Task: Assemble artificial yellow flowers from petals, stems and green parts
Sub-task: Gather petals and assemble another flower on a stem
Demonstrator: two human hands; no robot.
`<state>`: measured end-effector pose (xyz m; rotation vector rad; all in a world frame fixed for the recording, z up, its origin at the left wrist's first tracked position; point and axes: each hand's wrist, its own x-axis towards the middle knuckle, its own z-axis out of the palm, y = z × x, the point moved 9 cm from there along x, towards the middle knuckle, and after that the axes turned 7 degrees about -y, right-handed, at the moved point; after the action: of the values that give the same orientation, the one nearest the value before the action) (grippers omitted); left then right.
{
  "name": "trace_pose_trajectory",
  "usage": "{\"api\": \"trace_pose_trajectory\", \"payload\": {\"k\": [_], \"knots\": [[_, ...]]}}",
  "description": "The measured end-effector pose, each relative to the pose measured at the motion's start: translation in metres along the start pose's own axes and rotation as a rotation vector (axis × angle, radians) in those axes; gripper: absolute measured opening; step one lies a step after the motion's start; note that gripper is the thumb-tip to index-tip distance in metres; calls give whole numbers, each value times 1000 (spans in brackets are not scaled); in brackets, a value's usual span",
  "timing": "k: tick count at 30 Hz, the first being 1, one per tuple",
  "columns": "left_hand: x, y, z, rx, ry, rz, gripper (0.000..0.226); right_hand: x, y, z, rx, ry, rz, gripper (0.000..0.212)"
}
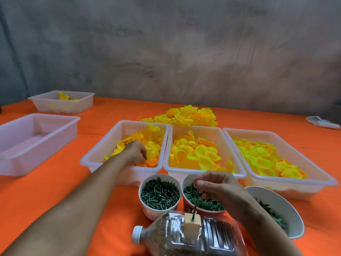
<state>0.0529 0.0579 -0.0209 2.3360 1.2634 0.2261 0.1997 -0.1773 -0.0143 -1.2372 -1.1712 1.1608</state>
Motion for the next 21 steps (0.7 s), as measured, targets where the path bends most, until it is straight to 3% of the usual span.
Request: {"api": "trace_pose_trajectory", "payload": {"k": [6, 10, 13, 21], "knots": [[-2, -3, -2, -214, 14, 34, 22, 3, 4, -1, 29, 15, 4, 13], [-4, -15, -7, -702, 91, 27, 23, 3, 6, -4, 32, 30, 11, 14], [-9, -16, -7, -972, 59, 49, 21, 4, 7, -4, 45, 31, 10, 13], [-35, 28, -37, -1171, 87, 260, 20, 13, -1, -7, 54, 106, -1, 18]]}}
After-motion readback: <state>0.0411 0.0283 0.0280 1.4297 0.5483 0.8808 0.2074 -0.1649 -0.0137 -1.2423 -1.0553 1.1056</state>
